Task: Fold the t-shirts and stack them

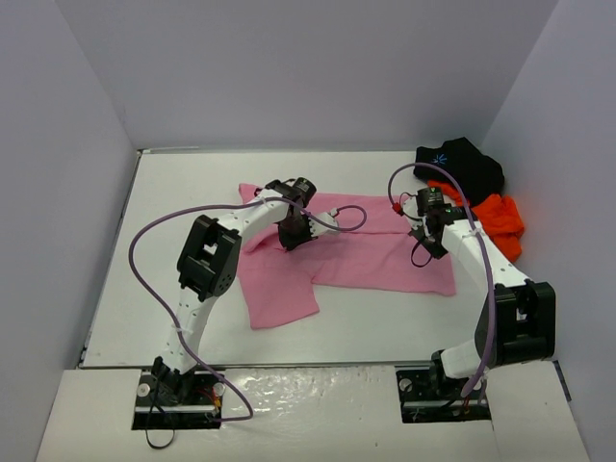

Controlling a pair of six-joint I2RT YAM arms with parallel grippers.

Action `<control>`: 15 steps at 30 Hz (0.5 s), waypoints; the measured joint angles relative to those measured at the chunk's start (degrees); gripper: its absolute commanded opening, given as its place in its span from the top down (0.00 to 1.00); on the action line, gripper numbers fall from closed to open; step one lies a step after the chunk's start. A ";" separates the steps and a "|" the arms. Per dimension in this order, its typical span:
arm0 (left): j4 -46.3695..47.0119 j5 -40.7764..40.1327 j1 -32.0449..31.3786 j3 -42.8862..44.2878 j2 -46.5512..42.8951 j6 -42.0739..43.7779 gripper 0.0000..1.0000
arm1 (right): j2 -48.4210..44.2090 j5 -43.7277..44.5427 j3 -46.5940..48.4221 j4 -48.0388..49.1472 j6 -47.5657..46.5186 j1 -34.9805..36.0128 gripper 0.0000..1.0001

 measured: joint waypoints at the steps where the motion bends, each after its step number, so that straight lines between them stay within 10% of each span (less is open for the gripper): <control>1: 0.00 -0.03 0.00 0.00 0.00 0.00 1.00 | -0.04 0.00 0.00 -0.01 0.00 0.00 0.97; 15: -7.65 1.46 -0.06 7.90 -0.46 -0.20 1.00 | -0.13 -0.04 0.04 0.02 0.02 0.00 0.97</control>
